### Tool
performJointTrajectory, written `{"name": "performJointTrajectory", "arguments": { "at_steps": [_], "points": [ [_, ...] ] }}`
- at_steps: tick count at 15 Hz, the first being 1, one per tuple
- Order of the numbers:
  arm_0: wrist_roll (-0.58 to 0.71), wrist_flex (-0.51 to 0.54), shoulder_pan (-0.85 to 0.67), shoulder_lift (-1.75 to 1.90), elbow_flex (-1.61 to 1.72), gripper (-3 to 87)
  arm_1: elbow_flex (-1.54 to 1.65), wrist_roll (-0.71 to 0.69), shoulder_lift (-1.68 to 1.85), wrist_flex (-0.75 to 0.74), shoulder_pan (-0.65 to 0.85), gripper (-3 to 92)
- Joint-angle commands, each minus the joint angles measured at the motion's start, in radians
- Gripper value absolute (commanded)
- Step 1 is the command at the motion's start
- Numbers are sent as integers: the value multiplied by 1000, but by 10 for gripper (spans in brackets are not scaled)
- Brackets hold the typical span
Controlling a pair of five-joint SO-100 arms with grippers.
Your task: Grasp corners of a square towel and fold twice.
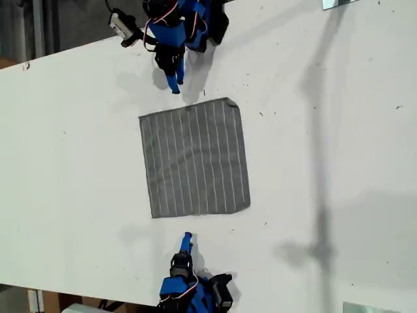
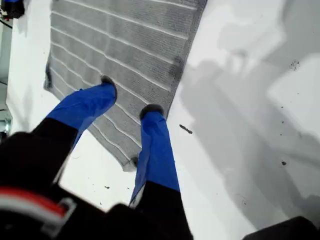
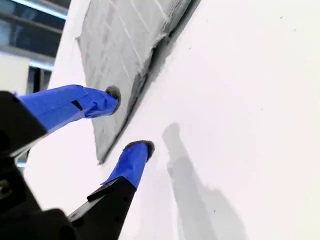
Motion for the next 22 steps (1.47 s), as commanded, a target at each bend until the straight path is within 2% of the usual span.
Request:
{"name": "performJointTrajectory", "arguments": {
  "at_steps": [1, 2, 3, 4, 5, 6, 7, 8, 9, 10, 11, 12, 13, 14, 15, 16, 17, 18, 19, 20, 21, 22],
  "points": [
    [3, -14, -92, 3, 5, 172, -12, 3, 6, 11, 51, 158],
    [20, -15, -101, 3, 5, 172, -2, -2, 6, -2, 101, 161],
    [55, -21, -118, 3, 5, 172, -17, 9, 6, 11, 89, 232],
    [-86, -14, -109, 0, 6, 170, -43, 2, 6, -26, -31, 244],
    [-270, -9, -72, -2, 5, 170, 2, 25, 6, -163, -87, 252],
    [-456, -26, 11, 0, 9, 266, 44, 92, 6, -261, -138, 227],
    [-589, -58, 104, 2, 6, 443, 32, 92, 3, -219, -133, 183],
    [-750, -75, 201, 3, 9, 479, -9, 94, 3, -95, -57, 157],
    [-816, -78, 235, 5, -2, 542, -21, 87, 6, 20, 44, 183],
    [-741, -49, 264, 5, -15, 542, -57, 23, 6, 55, 37, 192],
    [-782, -6, 249, 3, 2, 540, -51, 41, 6, 49, 9, 198],
    [-719, -2, 218, 5, -3, 575, -14, 41, 6, -20, -40, 231],
    [-723, 9, 212, 5, -15, 627, 17, 29, 6, -109, -123, 263],
    [-689, 41, 193, 5, -32, 626, 44, 29, -12, -201, -202, 252],
    [-604, 51, 147, 5, -48, 626, 43, 23, -34, -218, -238, 242],
    [-649, 48, 143, 5, -40, 626, 6, -2, -66, -189, -250, 237],
    [-548, -9, 149, 6, -26, 549, -57, -26, -135, -163, -258, 249],
    [-483, -51, 158, 6, -34, 429, -146, -61, -288, -172, -268, 252],
    [-439, -60, 141, 6, -46, 255, -242, -115, -508, -218, -285, 255],
    [-515, -23, 103, 6, -31, 211, -328, -169, -736, -304, -307, 256],
    [-606, 2, 110, 6, -38, 225, -416, -201, -957, -394, -331, 255],
    [-557, 0, 229, 6, -74, 226, -545, -222, -1193, -414, -351, 252]
  ]
}}
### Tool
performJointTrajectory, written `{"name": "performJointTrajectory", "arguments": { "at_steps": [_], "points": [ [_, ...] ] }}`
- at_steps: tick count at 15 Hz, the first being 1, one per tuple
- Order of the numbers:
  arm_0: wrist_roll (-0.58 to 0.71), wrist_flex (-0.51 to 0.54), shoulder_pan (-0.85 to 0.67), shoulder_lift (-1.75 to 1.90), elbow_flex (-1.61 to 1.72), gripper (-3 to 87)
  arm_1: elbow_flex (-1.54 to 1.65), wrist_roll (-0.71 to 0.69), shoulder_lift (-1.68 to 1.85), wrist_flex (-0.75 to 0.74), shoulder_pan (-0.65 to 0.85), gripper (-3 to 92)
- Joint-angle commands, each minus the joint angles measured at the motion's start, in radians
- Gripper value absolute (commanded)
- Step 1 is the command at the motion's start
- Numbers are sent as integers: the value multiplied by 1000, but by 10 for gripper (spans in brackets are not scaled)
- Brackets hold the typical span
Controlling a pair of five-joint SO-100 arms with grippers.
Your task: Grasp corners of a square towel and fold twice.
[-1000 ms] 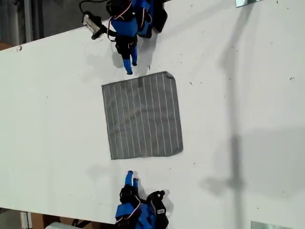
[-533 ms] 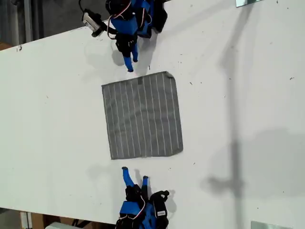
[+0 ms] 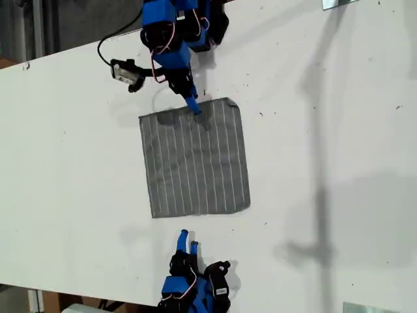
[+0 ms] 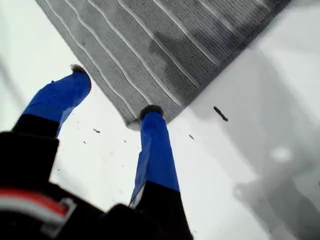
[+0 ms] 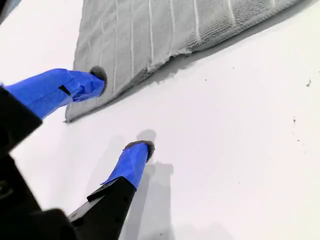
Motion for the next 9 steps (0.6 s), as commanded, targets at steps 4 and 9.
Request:
{"name": "performJointTrajectory", "arguments": {
  "at_steps": [4, 9],
  "points": [
    [-270, -23, 245, 6, 38, 267, -759, -143, -940, 235, -60, 270],
    [-305, 6, 316, -3, -49, 258, -657, -92, -767, 391, -32, 279]
  ]
}}
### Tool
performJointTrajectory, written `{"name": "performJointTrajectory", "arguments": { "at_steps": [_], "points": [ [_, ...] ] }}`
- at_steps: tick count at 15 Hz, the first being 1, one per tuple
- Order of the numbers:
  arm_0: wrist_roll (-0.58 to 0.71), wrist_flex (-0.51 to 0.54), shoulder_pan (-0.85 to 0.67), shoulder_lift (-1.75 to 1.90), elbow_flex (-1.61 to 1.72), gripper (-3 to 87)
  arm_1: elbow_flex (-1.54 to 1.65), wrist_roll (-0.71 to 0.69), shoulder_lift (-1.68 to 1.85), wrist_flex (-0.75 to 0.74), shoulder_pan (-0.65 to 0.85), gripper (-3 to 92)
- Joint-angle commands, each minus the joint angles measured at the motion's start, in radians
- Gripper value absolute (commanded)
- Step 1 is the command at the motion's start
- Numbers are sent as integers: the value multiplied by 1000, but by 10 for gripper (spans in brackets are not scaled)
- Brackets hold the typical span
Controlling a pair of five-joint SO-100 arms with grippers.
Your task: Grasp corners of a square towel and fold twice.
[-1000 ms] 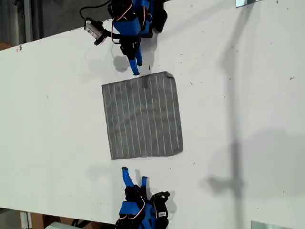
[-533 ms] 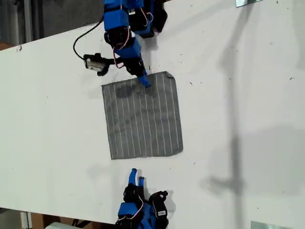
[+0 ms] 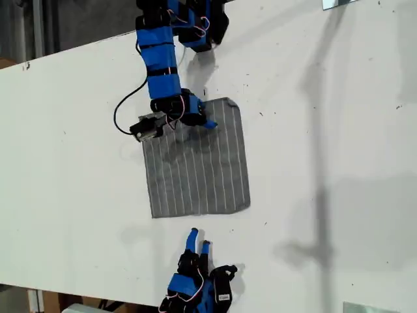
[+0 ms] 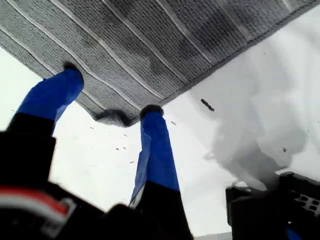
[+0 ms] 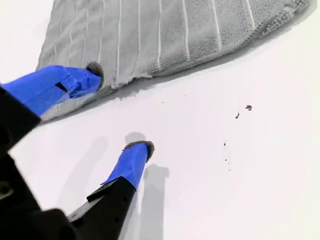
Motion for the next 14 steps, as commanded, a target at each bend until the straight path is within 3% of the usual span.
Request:
{"name": "performJointTrajectory", "arguments": {
  "at_steps": [1, 3, 5, 6, 8, 14],
  "points": [
    [-37, 15, 67, -37, -97, 256, 72, 74, 152, 55, -17, 275],
    [-21, -41, 155, -376, -310, 260, 164, 166, 219, 38, -87, 275],
    [69, 20, 206, -1014, -775, 272, 204, 225, 221, 3, -153, 277],
    [106, 15, 206, -1161, -885, 274, 212, 242, 218, -32, -178, 272],
    [94, -84, 215, -1192, -819, 272, 296, 307, 181, -143, -216, 256],
    [37, -193, 281, -1239, -764, 269, 380, 385, 15, -414, -296, 258]
  ]
}}
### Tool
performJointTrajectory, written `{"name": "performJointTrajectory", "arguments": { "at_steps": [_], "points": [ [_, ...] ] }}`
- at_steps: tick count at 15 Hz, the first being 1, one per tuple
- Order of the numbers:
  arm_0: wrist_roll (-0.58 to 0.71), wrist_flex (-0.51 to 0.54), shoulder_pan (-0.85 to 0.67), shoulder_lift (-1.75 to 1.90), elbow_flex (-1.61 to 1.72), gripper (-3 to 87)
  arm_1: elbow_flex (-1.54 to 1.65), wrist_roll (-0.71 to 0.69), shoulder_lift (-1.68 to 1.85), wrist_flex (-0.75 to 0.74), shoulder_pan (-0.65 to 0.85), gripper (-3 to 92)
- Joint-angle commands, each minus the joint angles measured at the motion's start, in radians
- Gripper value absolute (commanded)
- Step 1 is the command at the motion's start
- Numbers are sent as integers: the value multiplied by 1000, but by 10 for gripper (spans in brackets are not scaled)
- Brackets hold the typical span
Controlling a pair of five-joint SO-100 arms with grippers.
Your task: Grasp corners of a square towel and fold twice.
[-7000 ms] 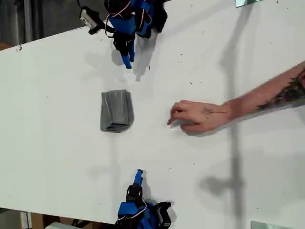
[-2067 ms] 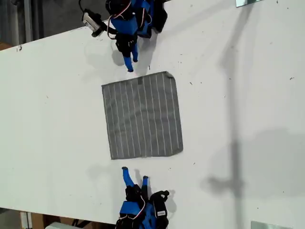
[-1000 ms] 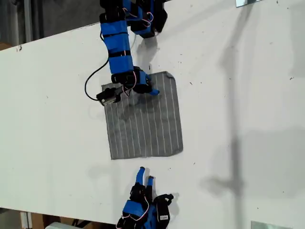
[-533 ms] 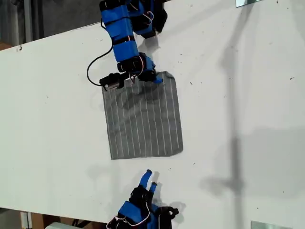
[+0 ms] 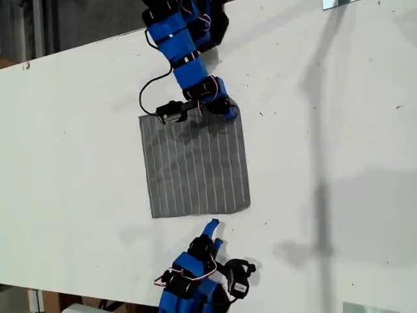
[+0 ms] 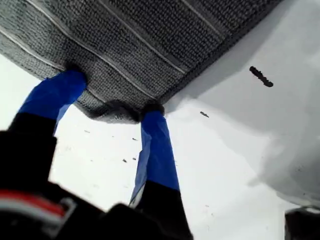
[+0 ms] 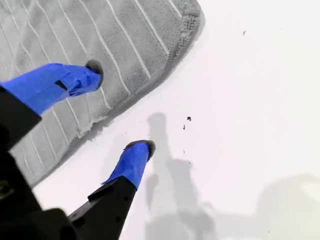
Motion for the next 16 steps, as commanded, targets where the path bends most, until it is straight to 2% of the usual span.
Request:
{"name": "performJointTrajectory", "arguments": {
  "at_steps": [1, 2, 4, 5, 8, 9, 12, 14, 16],
  "points": [
    [-26, -34, 28, 6, 12, 267, -3, 18, -23, -58, -38, 242],
    [-37, -40, 35, 0, 23, 267, -2, 35, -38, -81, -58, 227],
    [-35, -44, 35, -46, 15, 264, -6, 67, -34, -109, -94, 0],
    [-8, -29, 23, -112, -43, 264, -6, 83, -9, -107, -104, 0],
    [178, 242, -34, -565, -594, 270, -8, 110, 40, -103, -129, 0],
    [232, 279, -43, -683, -739, 272, -8, 117, 44, -101, -137, 0],
    [290, 318, -35, -904, -996, 279, -9, 130, 57, -104, -149, 0],
    [244, 307, 0, -985, -1063, 281, -9, 130, 72, -104, -152, 0],
    [146, 304, 48, -1037, -1075, 283, -9, 118, 77, -100, -155, 0]
  ]
}}
